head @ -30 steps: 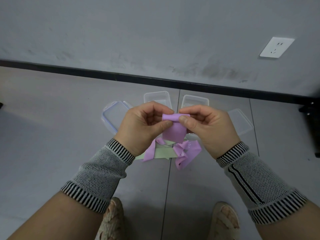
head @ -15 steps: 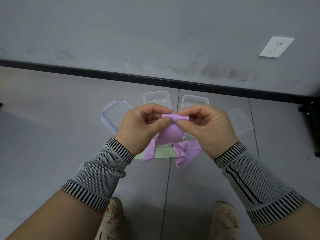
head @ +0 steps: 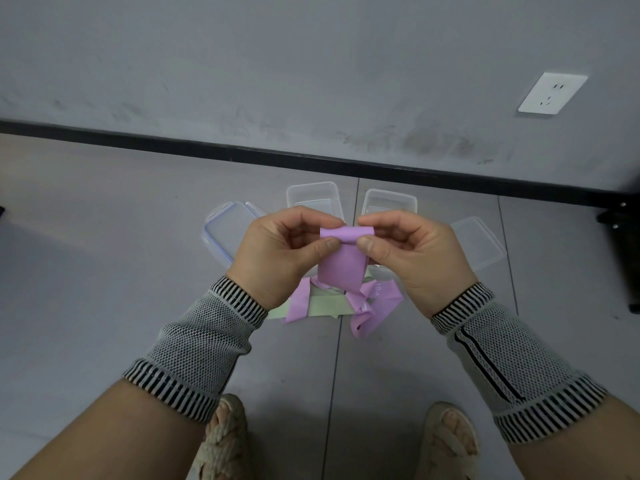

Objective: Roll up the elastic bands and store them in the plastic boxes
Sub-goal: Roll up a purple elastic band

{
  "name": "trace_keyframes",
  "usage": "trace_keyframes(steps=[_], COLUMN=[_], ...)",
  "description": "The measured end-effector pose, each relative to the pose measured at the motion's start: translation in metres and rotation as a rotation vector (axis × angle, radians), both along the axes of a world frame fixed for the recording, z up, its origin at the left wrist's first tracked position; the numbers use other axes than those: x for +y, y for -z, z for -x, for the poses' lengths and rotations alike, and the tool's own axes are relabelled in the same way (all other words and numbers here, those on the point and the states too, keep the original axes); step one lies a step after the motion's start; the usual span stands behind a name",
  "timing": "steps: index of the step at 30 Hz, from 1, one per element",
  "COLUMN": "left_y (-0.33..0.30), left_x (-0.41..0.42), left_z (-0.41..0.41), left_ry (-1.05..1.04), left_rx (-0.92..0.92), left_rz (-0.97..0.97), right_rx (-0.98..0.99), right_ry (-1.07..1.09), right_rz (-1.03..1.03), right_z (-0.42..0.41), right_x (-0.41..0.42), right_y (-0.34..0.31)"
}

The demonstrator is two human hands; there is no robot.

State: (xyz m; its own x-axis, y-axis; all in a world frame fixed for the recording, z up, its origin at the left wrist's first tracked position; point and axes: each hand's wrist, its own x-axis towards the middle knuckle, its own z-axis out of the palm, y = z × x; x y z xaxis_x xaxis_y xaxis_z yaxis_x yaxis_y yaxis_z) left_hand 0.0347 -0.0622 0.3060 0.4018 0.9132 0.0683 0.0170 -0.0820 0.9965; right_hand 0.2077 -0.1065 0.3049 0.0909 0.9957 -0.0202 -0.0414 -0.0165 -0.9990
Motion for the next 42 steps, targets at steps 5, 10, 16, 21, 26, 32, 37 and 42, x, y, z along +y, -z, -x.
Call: trace_keyframes(steps=[5,10,16,21,26,32,37,42], left_y=[0.0025,0.0012,0.0009,0.0012,0.0017,0.0015,0.0028,0.0072], left_x=[0.0004,0.0004,0.0001,0.0003,0.0011,0.0003,0.0005,0.0029], left_z=[-0.0012,-0.0019,-0.0004,0.0,0.0006,0.0005,-0.0022,-0.0025], left_ry=[-0.014,-0.005,-0.01,-0.026,-0.019,-0.03,-0.092,-0.087], left_rx=[0.03,-0.017,0.003,-0.014,-0.016,-0.005,-0.06,-0.129], left_rz=[-0.012,0.076,0.052,0.033,0.036,0.05,0.187,0.371], right_rx=[-0.058,-0.057,-0.066,-0.064,-0.071,0.055,0.021,0.073], right_ry=[0.02,0.023,0.033,0.027,0.016,0.0,0.032,0.01], right_rz=[-0.018,-0.056,-0.063,-0.077,-0.057,0.059,0.002,0.009], right_z=[0.0,0.0011,0.0043,0.0061,0.0055,0.0007,0.0024,0.004], right_x=[0.0004,-0.0007,-0.0006,-0.0005,-0.0007,0.0004,-0.0004,-0.0002], right_y=[0.0009,-0.0006,-0.0013,-0.0025,-0.0032,0.0018,-0.0008,-0.0011])
